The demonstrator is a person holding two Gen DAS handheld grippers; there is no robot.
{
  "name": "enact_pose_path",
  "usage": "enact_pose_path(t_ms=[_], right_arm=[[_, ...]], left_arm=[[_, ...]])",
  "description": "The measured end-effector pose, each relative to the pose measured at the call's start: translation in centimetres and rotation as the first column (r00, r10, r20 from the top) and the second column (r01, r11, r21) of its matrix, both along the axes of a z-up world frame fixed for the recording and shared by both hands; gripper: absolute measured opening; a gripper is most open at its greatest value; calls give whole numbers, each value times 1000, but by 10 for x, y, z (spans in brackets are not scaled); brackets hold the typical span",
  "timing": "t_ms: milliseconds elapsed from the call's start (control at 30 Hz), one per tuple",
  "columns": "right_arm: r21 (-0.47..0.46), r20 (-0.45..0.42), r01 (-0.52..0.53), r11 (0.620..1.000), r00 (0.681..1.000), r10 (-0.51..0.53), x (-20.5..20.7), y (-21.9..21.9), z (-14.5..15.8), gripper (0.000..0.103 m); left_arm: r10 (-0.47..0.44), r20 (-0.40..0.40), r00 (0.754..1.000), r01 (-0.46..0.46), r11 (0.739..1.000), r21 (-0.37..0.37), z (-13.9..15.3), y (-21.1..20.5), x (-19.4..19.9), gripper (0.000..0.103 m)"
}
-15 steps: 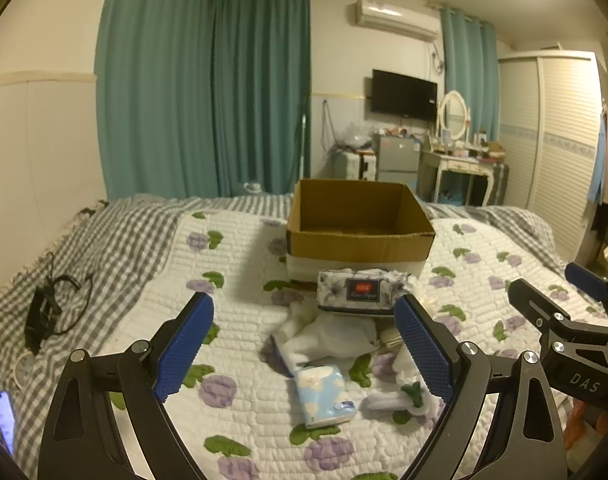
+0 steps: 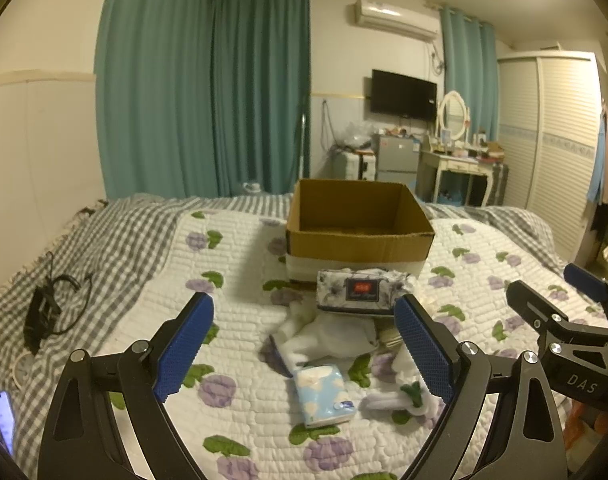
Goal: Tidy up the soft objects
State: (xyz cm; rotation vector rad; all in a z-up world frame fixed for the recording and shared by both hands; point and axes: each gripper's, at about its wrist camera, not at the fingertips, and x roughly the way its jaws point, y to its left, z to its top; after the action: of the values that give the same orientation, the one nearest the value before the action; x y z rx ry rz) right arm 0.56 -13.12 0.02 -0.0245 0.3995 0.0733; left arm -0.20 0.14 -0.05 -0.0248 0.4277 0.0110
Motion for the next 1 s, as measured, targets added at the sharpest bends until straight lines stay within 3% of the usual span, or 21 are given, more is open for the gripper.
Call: enact_pose_path(t_ms=[1000], right_arm=[[-6, -6, -1, 1000, 1000, 1, 2, 2, -3, 103]], left_arm=[[5, -2, 1000, -5, 1000, 1, -3, 1, 1, 93]])
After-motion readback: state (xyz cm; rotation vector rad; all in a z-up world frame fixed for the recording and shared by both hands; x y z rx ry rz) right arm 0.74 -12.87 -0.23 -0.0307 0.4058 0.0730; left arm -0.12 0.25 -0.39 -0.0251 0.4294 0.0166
